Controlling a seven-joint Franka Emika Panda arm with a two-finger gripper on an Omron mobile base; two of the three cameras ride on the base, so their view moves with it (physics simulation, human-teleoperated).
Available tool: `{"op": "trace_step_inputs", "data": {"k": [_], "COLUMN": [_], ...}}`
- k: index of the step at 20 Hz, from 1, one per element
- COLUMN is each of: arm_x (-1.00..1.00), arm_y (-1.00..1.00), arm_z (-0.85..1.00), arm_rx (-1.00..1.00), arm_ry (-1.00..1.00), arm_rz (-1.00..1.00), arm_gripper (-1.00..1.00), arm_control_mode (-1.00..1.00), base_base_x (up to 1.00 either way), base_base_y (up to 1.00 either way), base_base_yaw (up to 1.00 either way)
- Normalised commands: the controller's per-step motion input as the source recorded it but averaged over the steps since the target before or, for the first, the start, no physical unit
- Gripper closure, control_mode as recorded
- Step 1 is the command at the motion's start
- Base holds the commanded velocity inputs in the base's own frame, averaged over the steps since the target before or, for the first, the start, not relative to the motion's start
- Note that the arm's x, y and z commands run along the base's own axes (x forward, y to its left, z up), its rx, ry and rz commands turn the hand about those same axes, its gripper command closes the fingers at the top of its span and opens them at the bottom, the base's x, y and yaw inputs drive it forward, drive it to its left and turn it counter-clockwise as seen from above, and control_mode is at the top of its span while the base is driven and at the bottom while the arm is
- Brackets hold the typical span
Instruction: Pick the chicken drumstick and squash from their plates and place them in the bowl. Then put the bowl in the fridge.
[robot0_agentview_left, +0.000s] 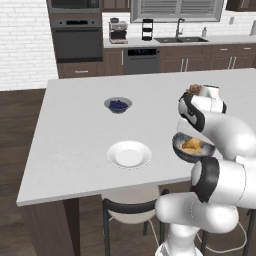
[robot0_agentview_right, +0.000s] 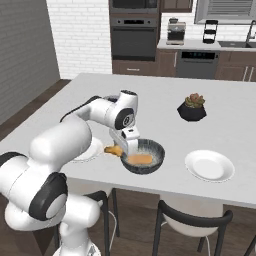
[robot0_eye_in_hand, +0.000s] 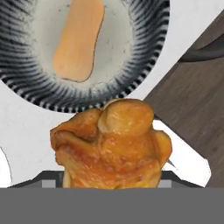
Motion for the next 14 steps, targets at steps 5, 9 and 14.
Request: {"op": "trace_step_inputs", "data": {"k": [5,9,14], "arm_x": [0.29,0.47,0.43], "arm_y": [-0.72,-0.48,-0.05], "arm_z": [0.0,-0.17,-0.37], "arm_rx": [0.02,0.0,0.0], "arm_ry": [0.01,0.0,0.02], "arm_rz": [-0.03,-0.09,-0.13], "arm_gripper": [1.0,1.0,1.0], "arm_control_mode": [-1.0,-1.0,-1.0], "base_base_x": [0.0,0.0,0.0], "base_base_y": [0.0,0.0,0.0], "base_base_yaw": [0.0,0.0,0.0]}}
